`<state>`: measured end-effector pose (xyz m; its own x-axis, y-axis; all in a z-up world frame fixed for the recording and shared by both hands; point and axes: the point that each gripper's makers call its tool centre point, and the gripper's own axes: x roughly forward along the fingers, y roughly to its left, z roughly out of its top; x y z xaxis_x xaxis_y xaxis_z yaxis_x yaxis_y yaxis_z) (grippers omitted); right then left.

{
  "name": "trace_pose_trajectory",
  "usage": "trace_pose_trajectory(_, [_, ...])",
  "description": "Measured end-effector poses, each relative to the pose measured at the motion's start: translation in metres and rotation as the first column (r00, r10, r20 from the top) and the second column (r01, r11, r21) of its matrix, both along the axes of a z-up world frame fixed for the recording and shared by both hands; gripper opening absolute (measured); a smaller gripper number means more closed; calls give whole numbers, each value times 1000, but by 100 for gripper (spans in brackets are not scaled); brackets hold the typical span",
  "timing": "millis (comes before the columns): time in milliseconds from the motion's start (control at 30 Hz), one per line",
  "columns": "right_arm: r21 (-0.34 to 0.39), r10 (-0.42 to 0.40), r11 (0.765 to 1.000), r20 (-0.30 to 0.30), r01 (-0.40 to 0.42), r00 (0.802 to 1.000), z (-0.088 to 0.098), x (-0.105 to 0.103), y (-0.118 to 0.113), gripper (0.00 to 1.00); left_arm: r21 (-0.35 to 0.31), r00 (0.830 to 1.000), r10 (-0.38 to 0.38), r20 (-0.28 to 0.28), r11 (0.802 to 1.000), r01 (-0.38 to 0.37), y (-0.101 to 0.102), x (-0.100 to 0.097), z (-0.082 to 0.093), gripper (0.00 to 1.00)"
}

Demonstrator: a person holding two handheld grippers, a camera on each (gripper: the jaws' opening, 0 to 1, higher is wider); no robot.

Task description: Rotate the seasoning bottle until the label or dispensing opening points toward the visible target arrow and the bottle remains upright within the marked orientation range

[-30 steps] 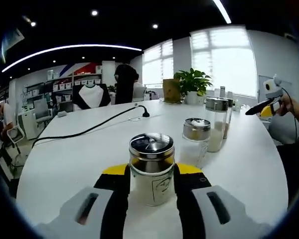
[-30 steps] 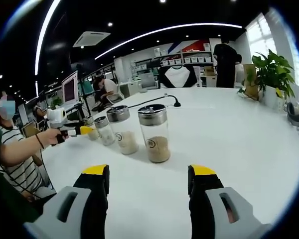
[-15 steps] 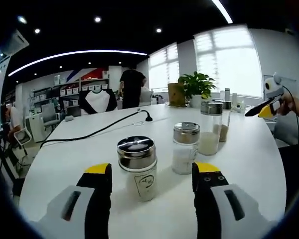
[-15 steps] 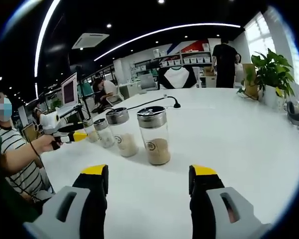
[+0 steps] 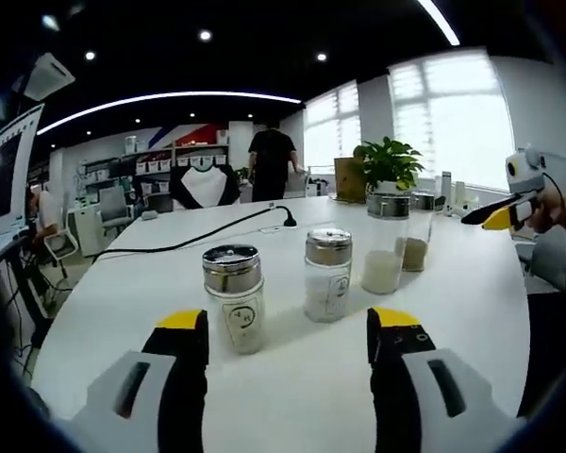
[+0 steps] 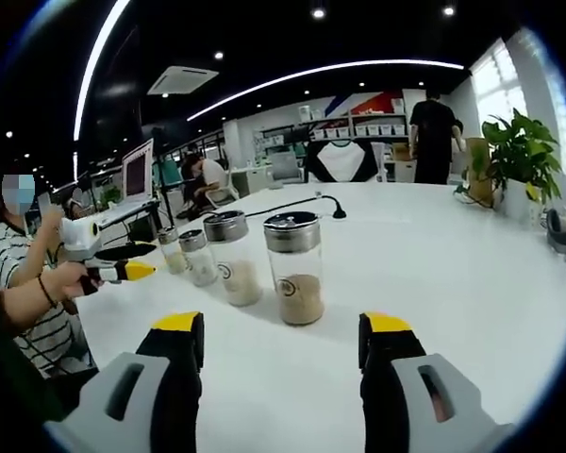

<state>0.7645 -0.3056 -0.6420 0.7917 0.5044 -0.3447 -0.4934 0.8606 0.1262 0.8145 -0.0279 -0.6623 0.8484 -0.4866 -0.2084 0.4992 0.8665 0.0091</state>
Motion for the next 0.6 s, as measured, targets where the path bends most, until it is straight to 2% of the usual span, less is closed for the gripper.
trace_pose_trajectory(100, [8,5,1000,22,-5,1000,-2,0,2,66,13,999,35,27,999,-35,-2,-8,5,72])
trace_pose_trajectory(200, [5,12,1000,38,-12,999,-4,0,4,66,-10,997,54,49,999,-54,-7,-15,10,73])
trace_pose_trajectory(333, [-1,22,1000,83,-22,996,-2,1,6,66,6,993,97,73,995,-98,-7,-20,12,74])
trace_pose_trajectory(367, [-5,18,1000,93,-18,995,-2,2,7,66,-30,989,125,75,992,-123,-7,-22,14,74])
trace_pose_trajectory(400, [-11,17,1000,99,-16,995,-2,2,7,66,-38,988,131,79,991,-129,-7,-23,15,74])
trace_pose_trajectory(500, [-16,14,1000,126,-12,992,-2,3,7,66,-30,977,182,108,983,-180,-3,-25,20,78])
trace_pose_trajectory(533, [-11,10,1000,137,-8,990,-1,4,7,67,-41,971,198,135,980,-194,-3,-26,27,81])
trace_pose_trajectory(600, [17,-52,999,192,50,980,8,11,0,77,-85,965,208,159,977,-197,-4,-27,38,82])
